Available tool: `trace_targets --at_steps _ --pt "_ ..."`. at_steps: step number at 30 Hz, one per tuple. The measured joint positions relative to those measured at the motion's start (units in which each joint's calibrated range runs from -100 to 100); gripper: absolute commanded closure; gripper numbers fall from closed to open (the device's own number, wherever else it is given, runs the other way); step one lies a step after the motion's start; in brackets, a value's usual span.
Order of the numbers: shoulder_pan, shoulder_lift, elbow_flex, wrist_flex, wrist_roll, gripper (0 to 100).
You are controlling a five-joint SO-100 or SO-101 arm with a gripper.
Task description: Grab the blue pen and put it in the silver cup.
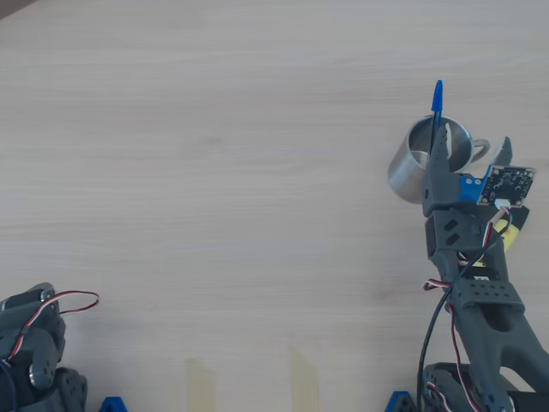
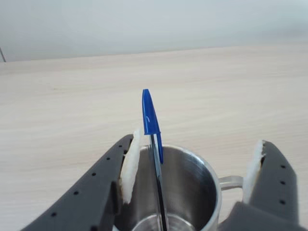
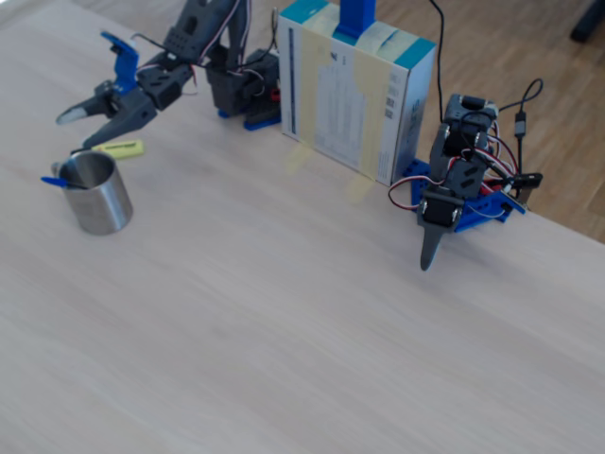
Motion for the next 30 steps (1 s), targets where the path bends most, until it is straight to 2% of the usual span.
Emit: trace_targets --at_steps 5,17,30 --pt "-0.2 -2.7 0.0 1.3 0.0 53" --pt "-2.6 -9.1 7.0 1.4 -4.6 53" --pt "-4.8 -13.0 7.0 1.5 -4.8 53"
